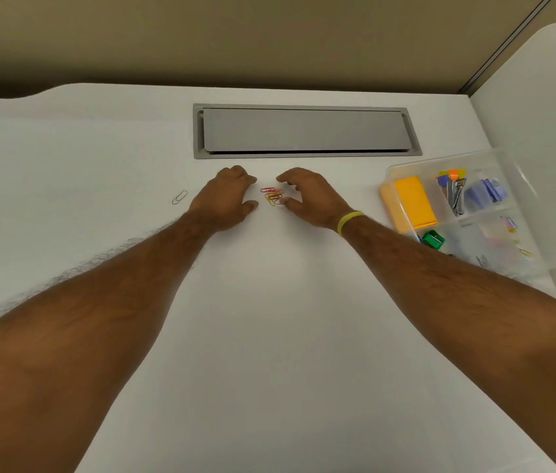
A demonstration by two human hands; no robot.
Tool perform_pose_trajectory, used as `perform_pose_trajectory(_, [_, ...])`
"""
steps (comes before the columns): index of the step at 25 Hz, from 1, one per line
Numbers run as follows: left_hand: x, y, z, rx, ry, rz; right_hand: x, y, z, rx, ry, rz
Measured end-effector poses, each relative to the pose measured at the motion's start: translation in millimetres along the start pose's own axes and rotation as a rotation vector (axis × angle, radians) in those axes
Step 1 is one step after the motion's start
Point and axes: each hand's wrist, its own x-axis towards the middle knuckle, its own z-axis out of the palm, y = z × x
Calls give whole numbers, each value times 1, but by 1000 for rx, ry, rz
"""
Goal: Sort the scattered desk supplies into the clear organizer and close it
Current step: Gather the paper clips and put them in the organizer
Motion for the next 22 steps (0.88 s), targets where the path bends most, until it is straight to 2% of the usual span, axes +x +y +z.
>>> perform_pose_trajectory(4, [14, 18, -4, 17, -28, 37, 13, -1, -3, -89, -103, 82])
perform_pose_trajectory(10, [27, 29, -6, -53, -41, -5, 25, -3, -2, -64, -108, 70])
perform_pose_trajectory(15, [32, 32, -5, -74, -85, -55, 31, -7, -5, -45, -180, 121])
perform_pose_trajectory(19, [35, 33, -7, -57, -127, -40, 32, -11, -7, -79, -223, 115])
perform_pose_trajectory(22, [33, 34, -7, -30, -124, -9, 29, -12, -6, -78, -195, 126])
